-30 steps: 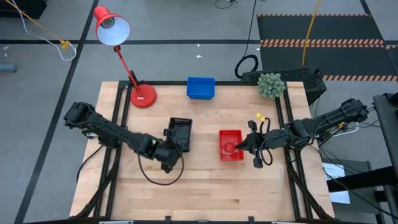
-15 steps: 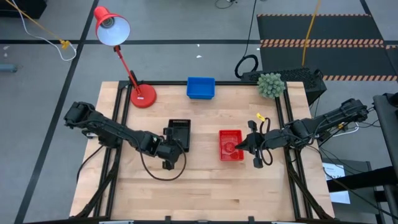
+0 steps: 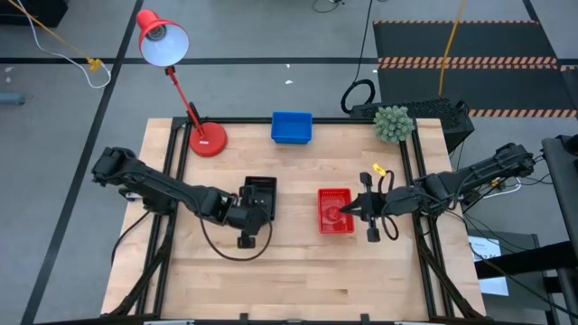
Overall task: Stack baskets by color
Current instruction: Stack the bottom black bin on top of the top black bins
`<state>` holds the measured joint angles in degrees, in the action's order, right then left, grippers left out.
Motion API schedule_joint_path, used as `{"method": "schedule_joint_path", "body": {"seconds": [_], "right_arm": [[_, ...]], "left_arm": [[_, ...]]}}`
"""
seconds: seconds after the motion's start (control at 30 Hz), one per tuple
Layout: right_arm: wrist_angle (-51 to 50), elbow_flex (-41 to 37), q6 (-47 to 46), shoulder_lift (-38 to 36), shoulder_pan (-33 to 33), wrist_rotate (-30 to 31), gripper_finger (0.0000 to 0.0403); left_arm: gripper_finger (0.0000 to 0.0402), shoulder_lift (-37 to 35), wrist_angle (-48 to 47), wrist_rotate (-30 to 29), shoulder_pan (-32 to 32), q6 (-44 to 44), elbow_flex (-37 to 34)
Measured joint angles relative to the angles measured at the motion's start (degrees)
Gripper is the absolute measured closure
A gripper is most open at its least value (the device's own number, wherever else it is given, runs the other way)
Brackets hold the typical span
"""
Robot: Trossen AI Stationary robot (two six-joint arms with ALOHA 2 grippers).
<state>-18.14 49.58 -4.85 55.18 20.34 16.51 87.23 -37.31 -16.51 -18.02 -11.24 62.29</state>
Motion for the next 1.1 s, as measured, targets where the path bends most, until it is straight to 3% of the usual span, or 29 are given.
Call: {"method": "schedule_joint_path", "body": {"seconds": [0.2,0.33,0.43,0.5,0.63,1.1], "right_arm": [[-0.69,0.02,1.36,-1.31,0.02,-0.17,0.0399],[-1.18,0.02,2.60,-3.08,0.02,-0.25,0.0399],[-1.82,0.00,4.05,-4.60,0.02,-0.25,0.0399],[-1.16,-1.21,4.95,-5.85,0.02,-0.26,0.0399],[2.34,-5.74,8.63,-8.41,-0.01,-0.12,0.0399],[12.40,-18.63,11.63,-20.03,-2.32,1.55,0.0399]], "left_arm": [[0.0215,-3.06,-5.73,-0.67,0.15,2.78,6.93],[0.0233,-7.41,-2.84,-6.17,0.15,6.72,7.23],[0.0250,-11.79,4.56,-7.62,0.18,12.32,2.21],[0.0263,-14.96,14.57,-7.46,0.68,15.94,-2.55],[0.0285,-21.49,29.27,-4.78,1.95,19.78,-12.79],[0.0341,-39.81,53.64,-0.74,4.02,21.26,-36.28]]}}
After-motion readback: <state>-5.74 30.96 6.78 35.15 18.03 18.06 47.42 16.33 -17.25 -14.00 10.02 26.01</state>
